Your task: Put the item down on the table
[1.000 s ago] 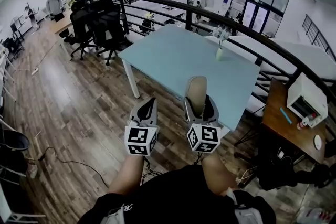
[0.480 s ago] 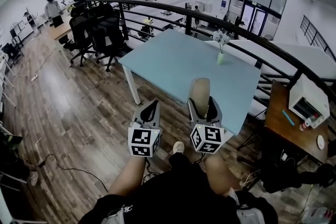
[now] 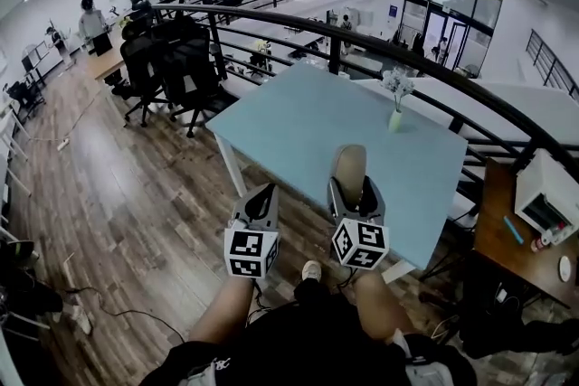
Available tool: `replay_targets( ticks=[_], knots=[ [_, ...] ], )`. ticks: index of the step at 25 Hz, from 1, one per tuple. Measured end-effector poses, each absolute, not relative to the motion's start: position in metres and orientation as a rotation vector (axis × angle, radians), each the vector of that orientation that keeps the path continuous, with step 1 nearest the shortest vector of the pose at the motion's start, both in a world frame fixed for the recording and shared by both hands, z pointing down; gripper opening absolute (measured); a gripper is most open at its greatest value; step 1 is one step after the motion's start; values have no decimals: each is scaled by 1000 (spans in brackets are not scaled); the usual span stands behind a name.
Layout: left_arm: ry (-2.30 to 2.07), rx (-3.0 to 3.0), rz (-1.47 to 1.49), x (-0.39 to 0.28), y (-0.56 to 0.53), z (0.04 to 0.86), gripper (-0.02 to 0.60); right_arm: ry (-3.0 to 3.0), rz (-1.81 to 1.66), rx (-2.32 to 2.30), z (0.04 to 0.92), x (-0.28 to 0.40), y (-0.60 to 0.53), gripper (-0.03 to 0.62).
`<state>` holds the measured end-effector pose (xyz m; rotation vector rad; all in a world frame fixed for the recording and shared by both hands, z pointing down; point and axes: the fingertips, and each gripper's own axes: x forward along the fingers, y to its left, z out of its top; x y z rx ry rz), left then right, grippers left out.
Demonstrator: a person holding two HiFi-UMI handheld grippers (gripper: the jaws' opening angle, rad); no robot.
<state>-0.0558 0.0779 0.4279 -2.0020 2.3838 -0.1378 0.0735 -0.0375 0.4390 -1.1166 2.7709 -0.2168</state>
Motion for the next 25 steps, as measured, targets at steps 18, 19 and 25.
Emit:
replay_targets(
  ticks=[18,19,25],
  knots=[
    [2373,-2069,-80,-174,-133,414,14,2827,-165,-1132,430,-52,-233,339],
    [2373,-2074,-80,-177,-143,416,14,2833,-174,-1138,433,-55,-242,339],
    [2375,-2086,-79,-202,-189,427,14,2842,-175,-1138,445,-81,-287,339]
  ],
)
